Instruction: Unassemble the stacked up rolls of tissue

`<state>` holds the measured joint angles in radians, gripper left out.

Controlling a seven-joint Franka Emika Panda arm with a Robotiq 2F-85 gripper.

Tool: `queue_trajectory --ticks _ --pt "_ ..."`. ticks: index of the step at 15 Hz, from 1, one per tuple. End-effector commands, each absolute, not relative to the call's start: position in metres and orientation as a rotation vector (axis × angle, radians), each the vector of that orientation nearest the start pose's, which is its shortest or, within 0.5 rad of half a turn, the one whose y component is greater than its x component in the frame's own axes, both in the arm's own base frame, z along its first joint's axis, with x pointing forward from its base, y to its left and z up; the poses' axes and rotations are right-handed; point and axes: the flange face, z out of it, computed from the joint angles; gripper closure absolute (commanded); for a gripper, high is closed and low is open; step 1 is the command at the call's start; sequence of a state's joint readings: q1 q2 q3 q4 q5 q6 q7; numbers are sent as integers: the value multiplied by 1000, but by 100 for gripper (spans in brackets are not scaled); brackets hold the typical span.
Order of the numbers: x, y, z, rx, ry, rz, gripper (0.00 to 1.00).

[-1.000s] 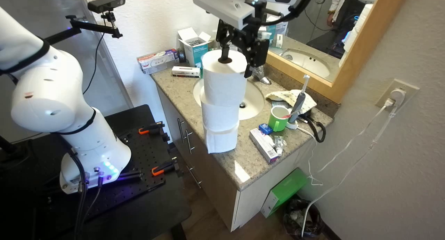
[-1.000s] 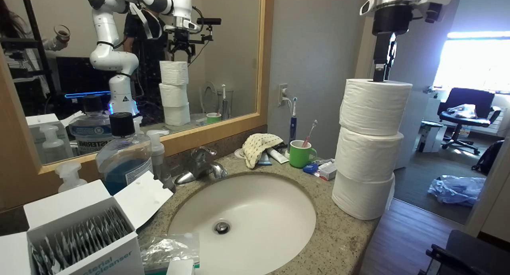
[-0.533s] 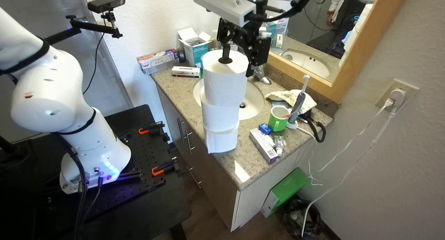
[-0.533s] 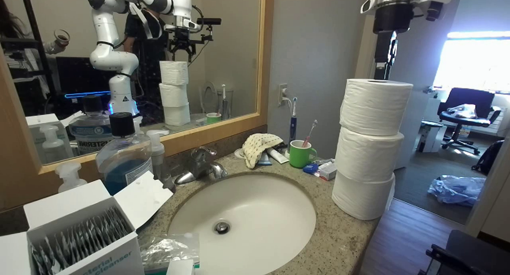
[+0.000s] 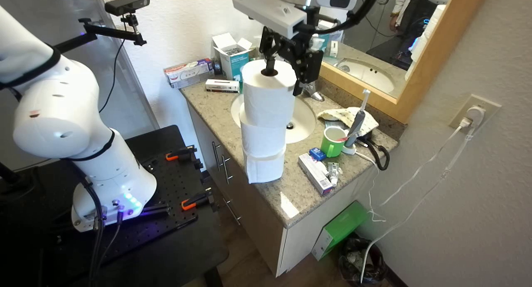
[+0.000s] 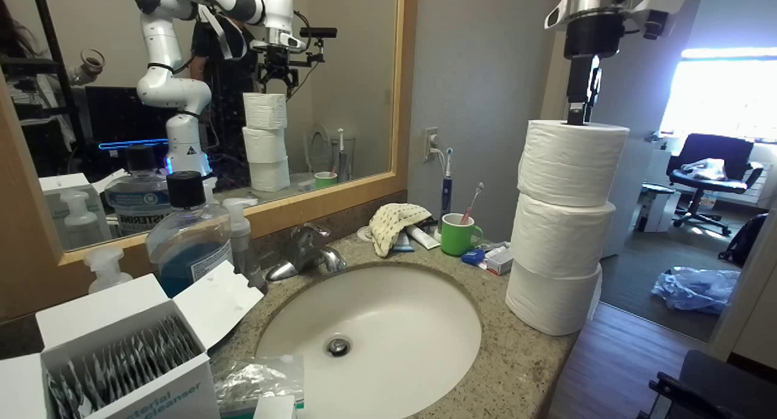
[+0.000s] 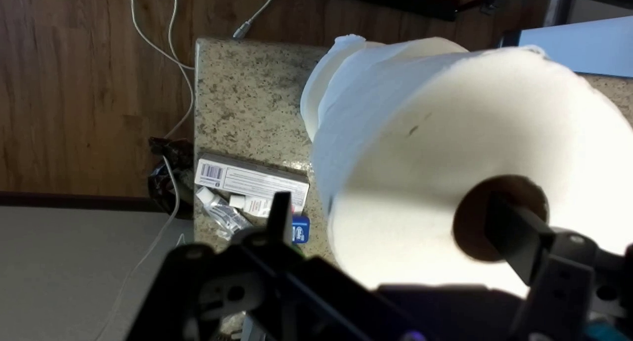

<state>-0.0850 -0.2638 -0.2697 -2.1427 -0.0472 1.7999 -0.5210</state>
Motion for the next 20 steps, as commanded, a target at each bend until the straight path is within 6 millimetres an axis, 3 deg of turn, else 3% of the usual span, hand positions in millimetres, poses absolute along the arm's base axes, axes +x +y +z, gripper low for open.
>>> queue_trajectory --ticks 1,3,5,12,16,20 --pt "441 -169 497 -3063 -290 98 0" --pt "442 -168 494 -3060 -293 103 0" --pt "442 -168 493 -3060 -286 108 28" --pt "433 -172 505 -3093 -257 81 79" --pt "424 -172 521 -3131 -262 58 88" --pt "419 -165 549 -3189 -278 22 88"
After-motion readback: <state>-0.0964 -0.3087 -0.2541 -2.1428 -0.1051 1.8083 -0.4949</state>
